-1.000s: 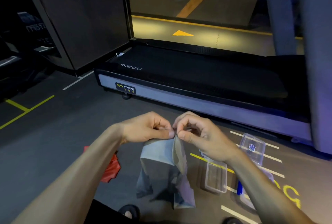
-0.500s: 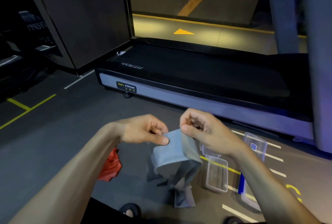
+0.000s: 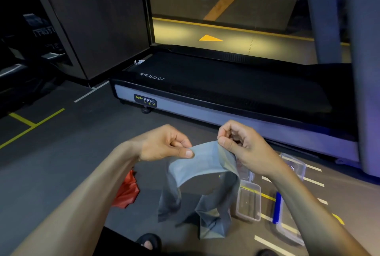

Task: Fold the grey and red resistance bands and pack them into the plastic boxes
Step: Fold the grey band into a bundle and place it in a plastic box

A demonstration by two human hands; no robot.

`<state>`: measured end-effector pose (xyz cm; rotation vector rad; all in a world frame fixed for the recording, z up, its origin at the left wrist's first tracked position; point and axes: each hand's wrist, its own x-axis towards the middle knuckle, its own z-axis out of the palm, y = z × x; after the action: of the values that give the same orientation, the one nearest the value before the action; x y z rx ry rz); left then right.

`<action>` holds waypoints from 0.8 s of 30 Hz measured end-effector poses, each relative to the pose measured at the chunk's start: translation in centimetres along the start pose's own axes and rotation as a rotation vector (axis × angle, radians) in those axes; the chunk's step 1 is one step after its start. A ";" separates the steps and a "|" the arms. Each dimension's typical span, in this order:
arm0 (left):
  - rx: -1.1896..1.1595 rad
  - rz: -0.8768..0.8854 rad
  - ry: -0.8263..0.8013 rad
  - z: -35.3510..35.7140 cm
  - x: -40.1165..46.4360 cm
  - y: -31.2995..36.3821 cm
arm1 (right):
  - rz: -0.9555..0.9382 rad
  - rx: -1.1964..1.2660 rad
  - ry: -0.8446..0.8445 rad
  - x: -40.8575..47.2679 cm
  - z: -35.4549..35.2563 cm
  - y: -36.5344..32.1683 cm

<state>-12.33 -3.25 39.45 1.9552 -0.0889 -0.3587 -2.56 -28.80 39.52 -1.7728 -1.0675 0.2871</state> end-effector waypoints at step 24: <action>-0.031 0.002 -0.010 -0.3 -1.7 2.6 | 0.040 -0.214 0.053 -0.4 0.5 1.3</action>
<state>-13.58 -3.63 42.30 1.9226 -0.0913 -0.3664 -2.45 -28.93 38.02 -1.9830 -1.0576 0.1538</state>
